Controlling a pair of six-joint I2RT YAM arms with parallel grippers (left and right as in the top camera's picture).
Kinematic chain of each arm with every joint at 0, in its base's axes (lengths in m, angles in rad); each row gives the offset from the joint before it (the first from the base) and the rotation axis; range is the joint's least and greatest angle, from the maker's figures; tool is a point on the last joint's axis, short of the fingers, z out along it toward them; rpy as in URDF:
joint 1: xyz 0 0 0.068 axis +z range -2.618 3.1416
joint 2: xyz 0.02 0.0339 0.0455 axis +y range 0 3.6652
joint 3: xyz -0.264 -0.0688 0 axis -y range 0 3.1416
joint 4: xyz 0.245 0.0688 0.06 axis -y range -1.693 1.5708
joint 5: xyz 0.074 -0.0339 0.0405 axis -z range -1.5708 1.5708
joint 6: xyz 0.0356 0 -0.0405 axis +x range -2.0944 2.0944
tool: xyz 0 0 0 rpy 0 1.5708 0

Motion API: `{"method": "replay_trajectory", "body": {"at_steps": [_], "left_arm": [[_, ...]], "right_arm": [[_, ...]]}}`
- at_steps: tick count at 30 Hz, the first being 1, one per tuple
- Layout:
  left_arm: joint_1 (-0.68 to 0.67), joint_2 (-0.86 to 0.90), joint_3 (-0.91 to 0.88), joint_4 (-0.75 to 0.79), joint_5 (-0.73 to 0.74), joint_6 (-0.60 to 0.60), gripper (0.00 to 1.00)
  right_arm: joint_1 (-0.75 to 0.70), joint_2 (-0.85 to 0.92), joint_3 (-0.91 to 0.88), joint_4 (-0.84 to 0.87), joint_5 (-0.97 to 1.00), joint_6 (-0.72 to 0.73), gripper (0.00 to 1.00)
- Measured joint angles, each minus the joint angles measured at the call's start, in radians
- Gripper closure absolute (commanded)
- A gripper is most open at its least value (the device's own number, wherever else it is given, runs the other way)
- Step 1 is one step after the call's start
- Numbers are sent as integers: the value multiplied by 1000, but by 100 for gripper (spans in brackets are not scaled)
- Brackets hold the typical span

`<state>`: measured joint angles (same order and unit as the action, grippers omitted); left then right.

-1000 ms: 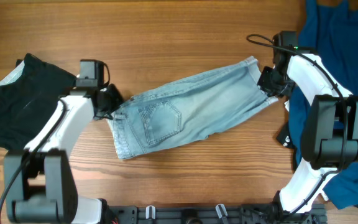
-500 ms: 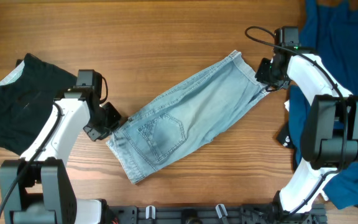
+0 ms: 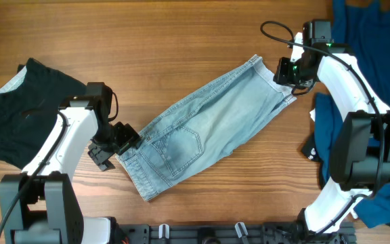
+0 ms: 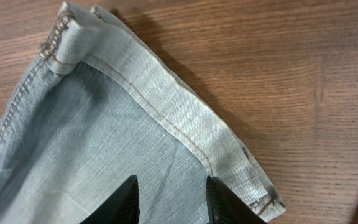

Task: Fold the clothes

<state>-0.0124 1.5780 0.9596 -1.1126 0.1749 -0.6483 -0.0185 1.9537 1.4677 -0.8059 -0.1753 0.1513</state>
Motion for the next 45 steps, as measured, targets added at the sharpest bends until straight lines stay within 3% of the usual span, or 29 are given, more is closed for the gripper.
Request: {"method": "replay_trajectory", "body": {"at_steps": [3, 7, 12, 16, 21, 24, 28, 30, 36, 38, 45], "left_arm": [[0, -30, 0, 9, 11, -2, 17], [-7, -185, -3, 66, 18, -2, 15], [-50, -235, -17, 40, 17, -35, 14], [-66, -216, -145, 109, 17, -105, 14], [-66, -203, -323, 306, 34, -177, 15], [-66, -221, -388, 448, 40, -185, 23], [-66, -237, -408, 516, 40, -159, 43], [-66, -235, -416, 596, 32, -123, 46], [-1, -211, -411, 770, -10, -25, 25], [55, -209, -376, 756, -8, 9, 20], [55, -209, -359, 544, 163, 45, 15]], "right_arm": [[0, 0, 0, -12, 0, 1, 59], [0, 0, 0, -24, 3, -4, 59], [0, 0, 0, -29, 4, -4, 58], [0, 0, 0, -40, 4, -4, 58], [0, 0, 0, -52, 27, -7, 58], [0, 0, 0, -56, 31, -7, 57], [0, 0, 0, -69, 31, -7, 58], [0, 0, 0, -70, 31, -7, 58], [0, 0, 0, -77, 36, -7, 58], [0, 0, 0, -80, 38, -7, 58], [0, 0, 0, -80, 38, -7, 57]]}}
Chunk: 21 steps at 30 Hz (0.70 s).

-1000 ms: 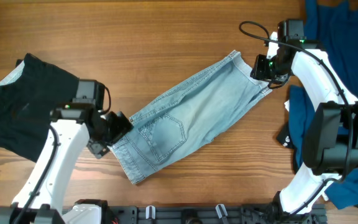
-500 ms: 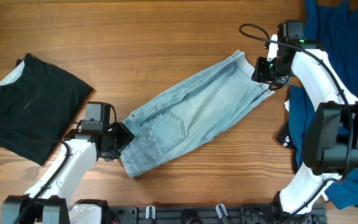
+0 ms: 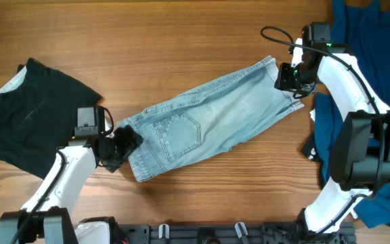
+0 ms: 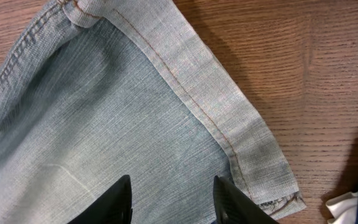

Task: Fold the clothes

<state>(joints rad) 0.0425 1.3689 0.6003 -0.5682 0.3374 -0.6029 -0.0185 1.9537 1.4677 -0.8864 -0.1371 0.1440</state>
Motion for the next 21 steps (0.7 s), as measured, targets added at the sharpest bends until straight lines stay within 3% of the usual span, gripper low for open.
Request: {"method": "replay_trajectory", "body": {"at_steps": [4, 12, 14, 16, 17, 21], "left_arm": [[-35, 0, 0, 6, 25, 42, 21], [-43, 27, -21, 57, 2, 48, 22], [-43, 40, -18, 66, 6, 48, 39], [-43, 58, -15, 102, 7, 51, 89], [-42, 69, -14, 122, 7, 50, 96], [-40, 93, -14, 115, 11, 60, 96]], "right_arm": [[0, 0, 0, 0, 0, 0, 57], [0, 0, 0, -8, 0, 0, 57], [0, 0, 0, -8, 0, 0, 57], [0, 0, 0, -10, 0, 0, 57], [0, 0, 0, -11, 0, 0, 57], [0, 0, 0, -16, 0, 0, 58]]}}
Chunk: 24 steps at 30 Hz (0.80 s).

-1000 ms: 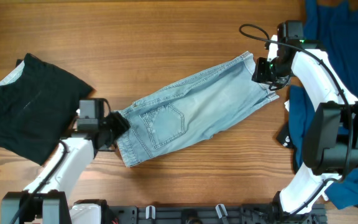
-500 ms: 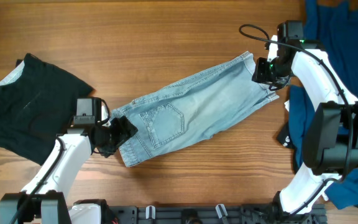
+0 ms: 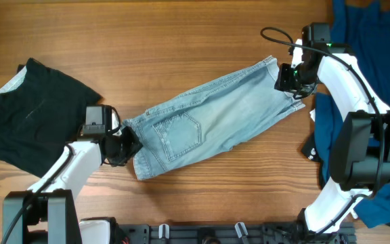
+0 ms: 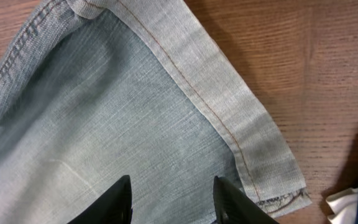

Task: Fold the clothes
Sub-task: 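Lift the right end with the right gripper and fold it toward the left gripper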

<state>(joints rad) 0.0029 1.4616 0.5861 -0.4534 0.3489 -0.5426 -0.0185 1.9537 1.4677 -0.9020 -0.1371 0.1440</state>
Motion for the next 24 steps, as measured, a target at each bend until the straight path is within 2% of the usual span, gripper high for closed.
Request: {"method": "replay_trajectory", "body": {"at_steps": [1, 2, 4, 6, 10, 13, 18, 24], "left_arm": [[0, 1, 10, -33, -3, 3, 96], [1, 4, 32, -109, -13, 11, 96], [17, 19, 95, -258, -34, 47, 96], [37, 32, 182, -365, -58, 77, 96], [58, 38, 463, -526, -117, 138, 96], [58, 38, 573, -571, -133, 151, 96], [58, 38, 645, -579, -151, 174, 96], [58, 38, 700, -599, -180, 187, 96]], "right_arm": [[0, 0, 0, -11, 0, -4, 59], [0, 0, 0, -31, -2, -19, 67], [0, 0, 0, -49, -32, -71, 91], [2, 0, 0, -63, -71, -106, 96], [47, 0, 0, -99, -170, -196, 96], [127, 0, 0, -97, -246, -229, 96], [317, 0, 0, -17, -326, -207, 96], [505, 23, 0, 112, -302, -82, 96]]}}
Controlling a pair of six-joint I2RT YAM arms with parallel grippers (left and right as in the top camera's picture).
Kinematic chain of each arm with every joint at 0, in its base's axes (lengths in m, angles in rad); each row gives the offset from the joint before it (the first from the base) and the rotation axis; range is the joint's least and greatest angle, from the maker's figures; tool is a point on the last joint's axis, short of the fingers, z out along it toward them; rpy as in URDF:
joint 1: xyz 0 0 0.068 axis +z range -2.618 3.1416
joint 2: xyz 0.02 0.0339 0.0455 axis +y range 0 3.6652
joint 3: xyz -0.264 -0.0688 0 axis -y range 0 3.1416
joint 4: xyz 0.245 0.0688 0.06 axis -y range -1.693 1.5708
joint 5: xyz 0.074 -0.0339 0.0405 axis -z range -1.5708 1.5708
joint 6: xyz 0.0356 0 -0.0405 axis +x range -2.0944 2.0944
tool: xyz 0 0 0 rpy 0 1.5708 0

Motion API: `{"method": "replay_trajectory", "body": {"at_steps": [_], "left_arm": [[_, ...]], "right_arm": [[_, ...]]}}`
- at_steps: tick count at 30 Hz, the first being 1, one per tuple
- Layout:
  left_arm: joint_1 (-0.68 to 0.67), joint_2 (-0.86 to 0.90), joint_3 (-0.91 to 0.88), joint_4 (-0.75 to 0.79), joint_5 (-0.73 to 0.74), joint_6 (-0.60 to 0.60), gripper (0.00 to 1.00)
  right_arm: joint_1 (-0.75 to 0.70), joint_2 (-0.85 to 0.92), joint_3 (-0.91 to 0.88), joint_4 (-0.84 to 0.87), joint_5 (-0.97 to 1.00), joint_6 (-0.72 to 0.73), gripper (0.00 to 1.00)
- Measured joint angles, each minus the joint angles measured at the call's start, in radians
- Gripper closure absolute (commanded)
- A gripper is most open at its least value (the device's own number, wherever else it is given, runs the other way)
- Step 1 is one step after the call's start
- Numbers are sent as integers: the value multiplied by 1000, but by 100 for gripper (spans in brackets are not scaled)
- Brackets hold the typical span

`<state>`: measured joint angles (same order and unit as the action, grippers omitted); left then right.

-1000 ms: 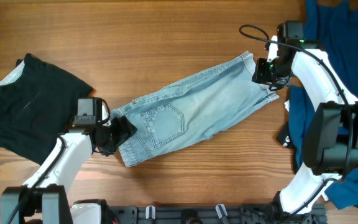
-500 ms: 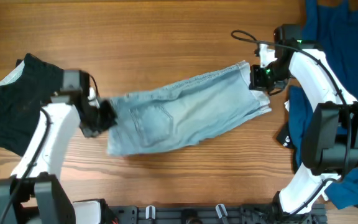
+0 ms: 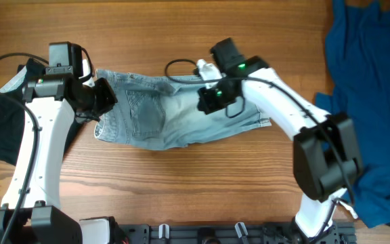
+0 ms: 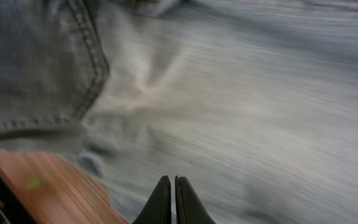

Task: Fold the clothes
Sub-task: 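Lift the right end with the right gripper and fold it toward the left gripper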

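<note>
Light blue jeans [image 3: 161, 118] lie lengthwise across the middle of the table, back pocket [image 3: 147, 112] up, waistband to the left. At that waistband end sits my left gripper [image 3: 105, 97], apparently shut on the denim edge. My right gripper [image 3: 207, 102] hovers over the jeans' upper middle. In the right wrist view its fingers [image 4: 162, 199] stand together, so the right gripper [image 4: 174, 182] is shut, with blurred denim [image 4: 260, 93] and a seam beneath. I see nothing pinched between them.
A black garment lies at the left edge, partly under my left arm. A heap of dark blue cloth [image 3: 371, 81] covers the right side. Bare wooden table [image 3: 181, 34] stretches behind the jeans.
The jeans now lie further left and nearly level instead of slanted. My left gripper went up and left with the waistband. My right gripper left the hem, is over the middle, and has shut.
The jeans lay slanted with my left gripper at the waistband and my right gripper open at the hem on the right. They were then flatter and further up. Now they lie level at centre-left, and my right gripper is shut above their middle.
</note>
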<state>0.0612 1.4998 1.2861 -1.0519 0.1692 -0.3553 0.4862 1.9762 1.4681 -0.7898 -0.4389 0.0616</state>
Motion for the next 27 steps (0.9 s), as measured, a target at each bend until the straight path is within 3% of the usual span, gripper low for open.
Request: {"method": "replay_trajectory", "body": {"at_steps": [12, 15, 21, 27], "left_arm": [[1, 0, 11, -34, -8, 3, 96], [4, 0, 31, -41, -8, 3, 96], [4, 0, 116, -16, -4, 3, 96], [4, 0, 121, 1, -4, 3, 96]], "right_arm": [[226, 225, 3, 369, -24, 182, 96], [263, 231, 8, 387, -24, 191, 90], [236, 221, 51, 251, 7, 175, 89], [-9, 62, 66, 28, 180, 91, 89]]}}
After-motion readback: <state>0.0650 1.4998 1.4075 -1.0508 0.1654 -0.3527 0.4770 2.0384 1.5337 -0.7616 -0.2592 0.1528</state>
